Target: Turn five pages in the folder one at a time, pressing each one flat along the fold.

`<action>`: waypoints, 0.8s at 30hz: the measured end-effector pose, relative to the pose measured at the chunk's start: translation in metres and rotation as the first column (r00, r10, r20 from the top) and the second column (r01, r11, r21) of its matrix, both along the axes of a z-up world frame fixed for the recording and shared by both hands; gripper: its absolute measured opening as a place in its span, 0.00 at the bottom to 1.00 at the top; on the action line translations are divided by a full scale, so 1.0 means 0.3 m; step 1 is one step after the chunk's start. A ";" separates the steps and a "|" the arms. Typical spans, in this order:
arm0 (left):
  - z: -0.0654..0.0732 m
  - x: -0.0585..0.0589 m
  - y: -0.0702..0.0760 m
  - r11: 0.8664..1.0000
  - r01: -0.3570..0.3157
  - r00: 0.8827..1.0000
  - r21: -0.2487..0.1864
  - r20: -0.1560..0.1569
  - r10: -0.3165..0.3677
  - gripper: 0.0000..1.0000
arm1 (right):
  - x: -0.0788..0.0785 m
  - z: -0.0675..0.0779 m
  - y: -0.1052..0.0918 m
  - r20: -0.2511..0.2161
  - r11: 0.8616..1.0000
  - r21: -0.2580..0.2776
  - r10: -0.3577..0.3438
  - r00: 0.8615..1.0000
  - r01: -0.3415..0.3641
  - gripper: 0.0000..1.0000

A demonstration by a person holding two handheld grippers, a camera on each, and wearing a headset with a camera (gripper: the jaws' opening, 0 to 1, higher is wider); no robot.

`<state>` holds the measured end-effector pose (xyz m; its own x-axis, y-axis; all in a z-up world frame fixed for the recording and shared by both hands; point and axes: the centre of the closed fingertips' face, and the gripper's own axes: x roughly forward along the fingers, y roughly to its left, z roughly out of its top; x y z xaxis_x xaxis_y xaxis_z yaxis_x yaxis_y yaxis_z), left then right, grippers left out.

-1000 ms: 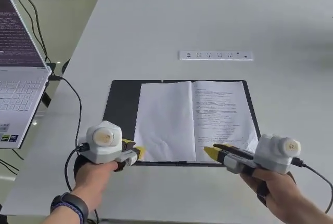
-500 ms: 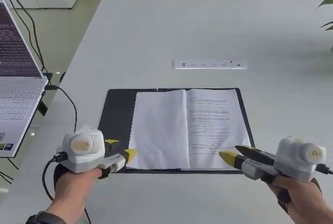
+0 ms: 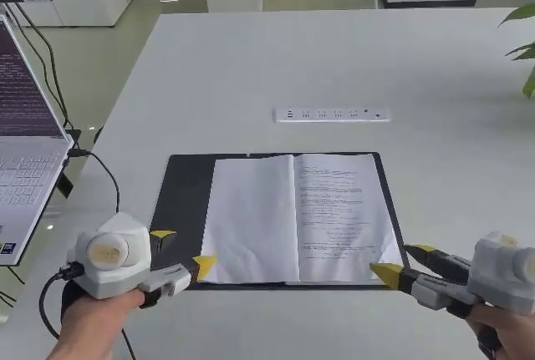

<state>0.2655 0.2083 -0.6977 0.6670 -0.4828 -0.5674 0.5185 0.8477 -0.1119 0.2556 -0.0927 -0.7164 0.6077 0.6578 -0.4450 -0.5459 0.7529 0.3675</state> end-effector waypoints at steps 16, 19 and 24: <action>0.046 -0.101 0.057 1.000 -0.015 0.999 0.008 0.033 0.015 0.73 | -0.077 0.082 0.000 0.057 0.999 -0.025 -0.019 0.998 0.020 0.74; 0.063 -0.103 0.064 1.000 -0.026 0.999 -0.003 0.039 0.026 0.74 | -0.084 0.076 -0.001 0.048 0.999 -0.029 -0.030 0.998 0.031 0.76; 0.078 -0.097 0.064 0.999 -0.031 0.998 -0.009 0.045 0.031 0.75 | -0.090 0.079 0.004 0.045 0.999 -0.024 -0.036 0.998 0.037 0.76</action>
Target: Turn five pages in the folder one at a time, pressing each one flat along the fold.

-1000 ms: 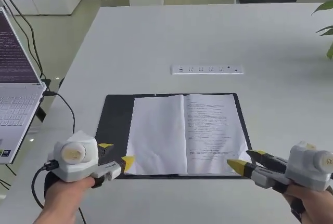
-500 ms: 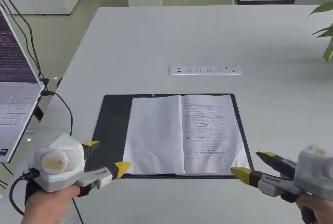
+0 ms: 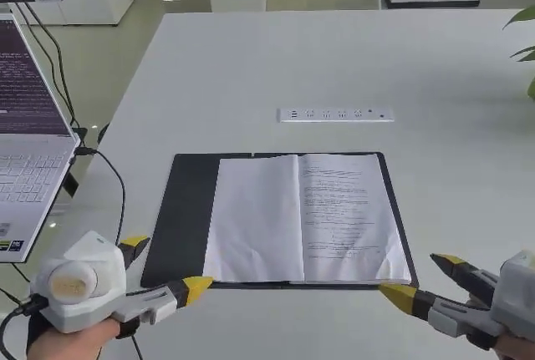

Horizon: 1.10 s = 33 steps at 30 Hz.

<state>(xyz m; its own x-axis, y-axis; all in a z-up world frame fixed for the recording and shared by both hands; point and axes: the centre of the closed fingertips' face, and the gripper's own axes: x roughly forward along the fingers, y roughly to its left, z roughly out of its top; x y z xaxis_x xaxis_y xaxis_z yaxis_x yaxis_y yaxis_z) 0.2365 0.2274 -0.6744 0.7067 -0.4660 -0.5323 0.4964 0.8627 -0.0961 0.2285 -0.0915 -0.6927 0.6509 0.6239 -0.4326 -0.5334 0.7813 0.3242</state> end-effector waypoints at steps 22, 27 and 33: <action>0.006 0.057 -0.059 0.999 0.040 0.999 -0.005 -0.017 -0.040 0.75 | -0.012 -0.007 -0.012 -0.016 1.000 -0.006 -0.031 0.999 0.031 0.78; -0.001 0.071 -0.101 0.998 0.065 0.998 -0.011 -0.023 -0.066 0.74 | -0.021 -0.005 -0.016 -0.020 0.999 -0.014 -0.044 0.999 0.044 0.77; -0.007 0.086 -0.144 0.995 0.102 0.994 -0.009 -0.032 -0.102 0.74 | -0.028 -0.001 -0.022 -0.017 0.998 -0.006 -0.060 0.998 0.060 0.77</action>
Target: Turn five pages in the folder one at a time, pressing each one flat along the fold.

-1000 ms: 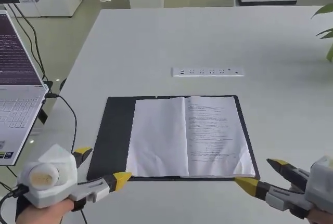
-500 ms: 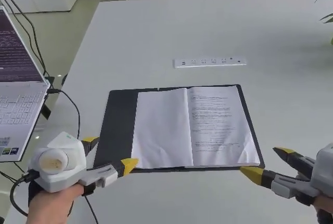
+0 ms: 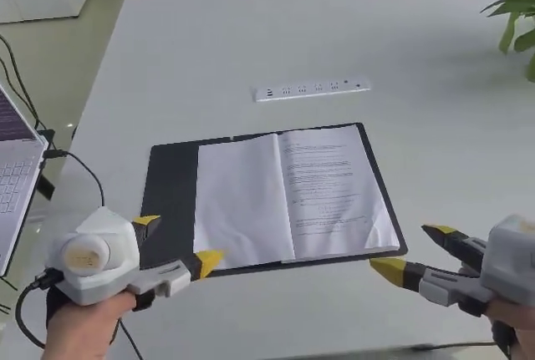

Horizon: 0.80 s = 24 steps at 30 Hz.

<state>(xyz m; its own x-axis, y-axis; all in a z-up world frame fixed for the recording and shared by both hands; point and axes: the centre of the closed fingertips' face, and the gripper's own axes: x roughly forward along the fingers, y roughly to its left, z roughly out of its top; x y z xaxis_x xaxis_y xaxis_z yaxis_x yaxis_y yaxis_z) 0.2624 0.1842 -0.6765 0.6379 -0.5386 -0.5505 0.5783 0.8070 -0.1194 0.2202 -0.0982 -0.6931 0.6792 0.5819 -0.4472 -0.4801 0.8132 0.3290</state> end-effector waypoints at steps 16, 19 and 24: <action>0.012 0.069 -0.177 0.994 0.103 0.995 -0.022 0.010 -0.103 0.74 | -0.014 0.004 -0.019 -0.002 1.000 0.000 -0.020 1.000 0.020 0.76; 0.010 0.090 -0.221 0.991 0.135 0.991 -0.022 0.012 -0.135 0.74 | -0.015 0.004 -0.030 -0.008 1.000 0.003 -0.025 1.000 0.025 0.77; 0.010 0.111 -0.303 0.983 0.177 0.984 -0.042 0.012 -0.177 0.74 | -0.007 0.015 -0.048 -0.007 0.999 0.016 -0.047 0.999 0.047 0.76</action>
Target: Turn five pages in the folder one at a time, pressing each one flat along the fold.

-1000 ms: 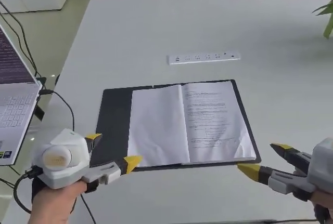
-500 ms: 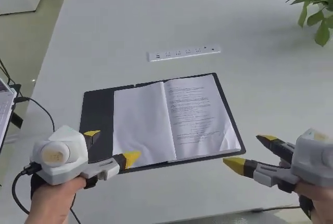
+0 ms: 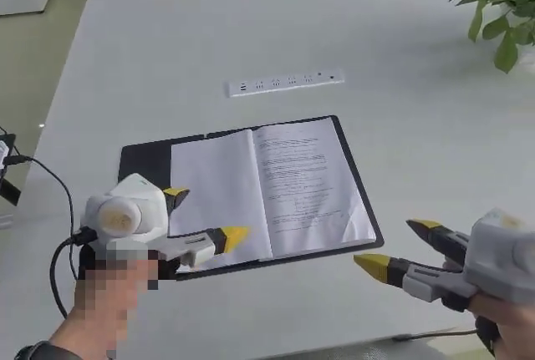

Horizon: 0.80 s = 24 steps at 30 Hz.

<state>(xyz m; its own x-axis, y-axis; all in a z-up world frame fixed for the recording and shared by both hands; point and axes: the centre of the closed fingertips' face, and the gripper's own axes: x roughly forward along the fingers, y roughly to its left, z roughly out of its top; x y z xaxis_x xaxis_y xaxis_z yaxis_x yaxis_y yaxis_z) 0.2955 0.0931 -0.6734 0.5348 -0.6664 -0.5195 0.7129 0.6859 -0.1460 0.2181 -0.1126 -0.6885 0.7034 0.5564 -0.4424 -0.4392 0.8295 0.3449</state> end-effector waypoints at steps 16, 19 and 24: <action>-0.051 0.051 -0.277 0.980 0.195 0.981 0.027 0.006 -0.196 0.74 | 0.006 0.019 -0.036 -0.005 0.999 0.019 -0.048 0.999 0.048 0.76; -0.066 0.055 -0.329 0.972 0.233 0.972 0.040 0.005 -0.233 0.74 | 0.006 0.017 -0.039 -0.008 0.999 0.016 -0.052 0.999 0.052 0.76; -0.107 0.068 -0.413 0.959 0.275 0.961 0.061 -0.003 -0.276 0.74 | 0.008 0.013 -0.037 -0.013 0.999 0.005 -0.044 0.999 0.044 0.76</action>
